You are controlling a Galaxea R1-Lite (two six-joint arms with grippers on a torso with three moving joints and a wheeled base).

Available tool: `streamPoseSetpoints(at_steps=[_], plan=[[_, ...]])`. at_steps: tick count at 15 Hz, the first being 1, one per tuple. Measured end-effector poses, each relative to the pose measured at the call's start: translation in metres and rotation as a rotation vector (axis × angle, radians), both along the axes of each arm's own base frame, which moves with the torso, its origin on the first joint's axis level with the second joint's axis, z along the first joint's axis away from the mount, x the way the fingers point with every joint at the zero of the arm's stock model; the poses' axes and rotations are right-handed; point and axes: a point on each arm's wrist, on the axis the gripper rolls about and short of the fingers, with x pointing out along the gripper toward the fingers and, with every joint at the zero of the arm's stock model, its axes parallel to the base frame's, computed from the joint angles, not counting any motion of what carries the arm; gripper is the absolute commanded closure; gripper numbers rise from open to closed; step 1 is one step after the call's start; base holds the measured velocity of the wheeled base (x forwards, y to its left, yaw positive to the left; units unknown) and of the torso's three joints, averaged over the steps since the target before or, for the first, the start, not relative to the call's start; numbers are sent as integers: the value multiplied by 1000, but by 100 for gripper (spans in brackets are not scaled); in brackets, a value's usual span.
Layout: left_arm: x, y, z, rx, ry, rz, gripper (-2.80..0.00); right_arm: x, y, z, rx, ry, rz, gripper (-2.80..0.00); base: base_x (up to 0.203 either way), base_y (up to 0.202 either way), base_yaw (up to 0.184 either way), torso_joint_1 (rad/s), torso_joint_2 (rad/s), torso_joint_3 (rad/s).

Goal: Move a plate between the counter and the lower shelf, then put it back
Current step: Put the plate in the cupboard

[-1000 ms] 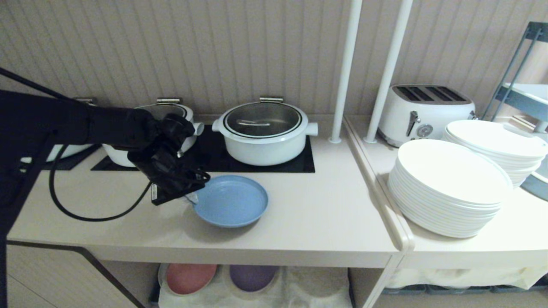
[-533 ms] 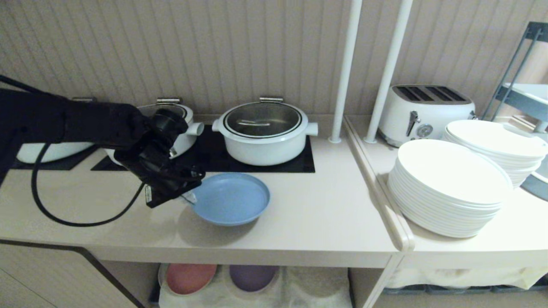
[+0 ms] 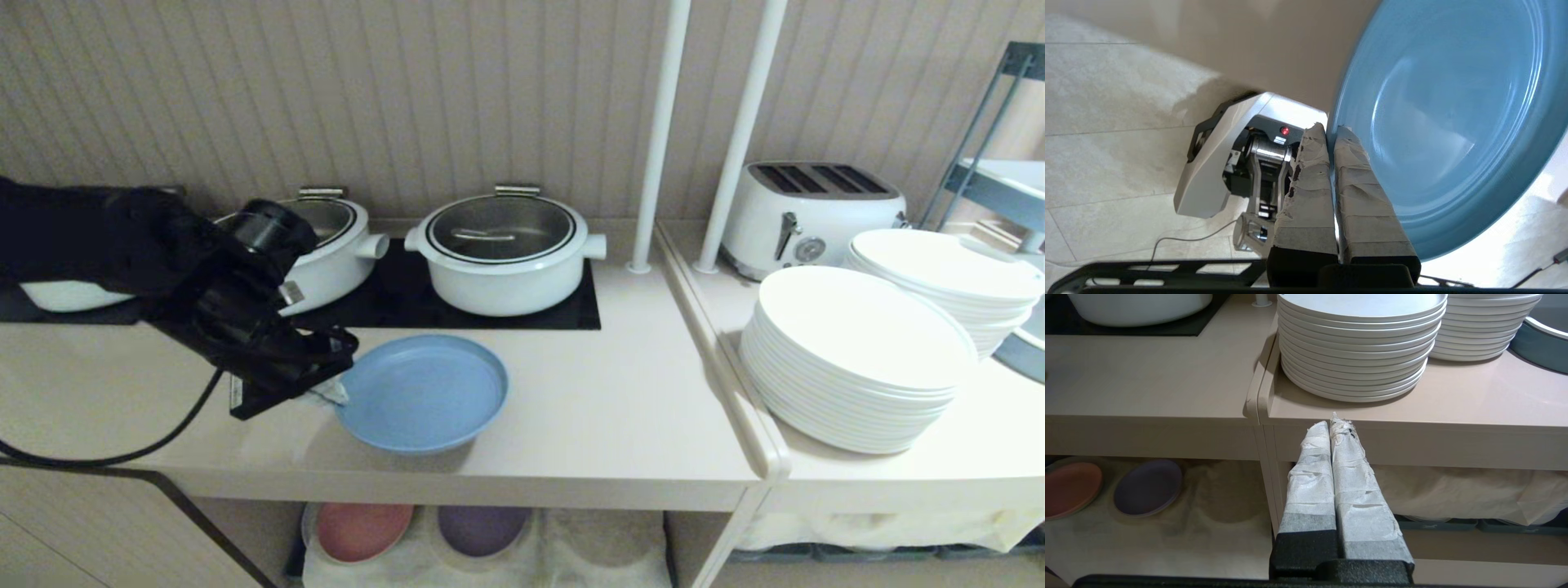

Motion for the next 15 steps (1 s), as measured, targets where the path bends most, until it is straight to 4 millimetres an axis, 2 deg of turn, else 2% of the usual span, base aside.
streamPoseSetpoints(at_steps=[6,15], plan=[[-44,9,13,5,-22,-1,0,0,0,0,0,0,0,0,0,0,0,0,0,0],[-111,22,19,22,-66,-43,0,0,0,0,0,0,0,0,0,0,0,0,0,0]])
